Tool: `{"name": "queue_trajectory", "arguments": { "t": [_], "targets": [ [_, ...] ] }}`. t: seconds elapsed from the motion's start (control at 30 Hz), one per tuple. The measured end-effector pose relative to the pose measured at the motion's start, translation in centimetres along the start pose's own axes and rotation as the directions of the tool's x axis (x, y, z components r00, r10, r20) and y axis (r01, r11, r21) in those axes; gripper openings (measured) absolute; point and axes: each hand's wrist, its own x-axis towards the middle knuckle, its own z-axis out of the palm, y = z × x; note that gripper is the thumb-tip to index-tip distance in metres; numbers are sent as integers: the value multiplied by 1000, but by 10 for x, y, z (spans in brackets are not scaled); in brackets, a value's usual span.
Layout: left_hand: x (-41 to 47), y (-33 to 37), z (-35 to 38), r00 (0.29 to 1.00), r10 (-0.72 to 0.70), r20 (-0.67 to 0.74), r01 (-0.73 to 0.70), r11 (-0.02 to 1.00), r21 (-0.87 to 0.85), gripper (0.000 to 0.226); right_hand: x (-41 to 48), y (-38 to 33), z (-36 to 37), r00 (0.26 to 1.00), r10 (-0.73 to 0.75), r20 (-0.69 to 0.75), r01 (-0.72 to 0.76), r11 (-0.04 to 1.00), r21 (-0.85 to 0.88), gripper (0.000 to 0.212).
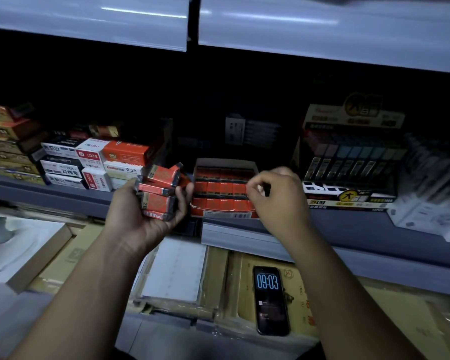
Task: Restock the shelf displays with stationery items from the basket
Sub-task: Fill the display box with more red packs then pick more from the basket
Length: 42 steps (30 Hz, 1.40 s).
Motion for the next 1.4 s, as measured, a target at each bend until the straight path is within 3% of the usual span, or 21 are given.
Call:
{"name": "queue_trajectory", "arguments": {
  "t": [0.1,0.23,0.67,0.9,1.03,1.2,1.4],
  "targets": [
    [1,0,1,1000,5,-10,-5,1000,-3,46,-4,-25,13,993,-112,-31,116,971,207,9],
    [2,-1,-1,999,34,-18,-34,999,5,45,-12,-55,33,979,-194,67,157,919,361,6],
    [1,1,-4,998,69,-7,-68,991,111,43,-8,-79,53,968,-186,168,70,844,532,10],
    [6,7,-8,999,-32,15,32,999,6,44,-5,-78,43,968,-121,219,-58,745,665,14],
    [9,8,-8,997,-82,9,82,994,-71,45,10,-73,34,974,127,190,-228,574,786,9],
    [7,10,-9,995,-95,30,97,992,-82,44,43,-50,46,941,167,295,-296,829,474,12],
    [7,11,-8,993,-105,52,109,990,-93,43,65,-45,70,941,168,295,-243,940,241,19]
  ]
}}
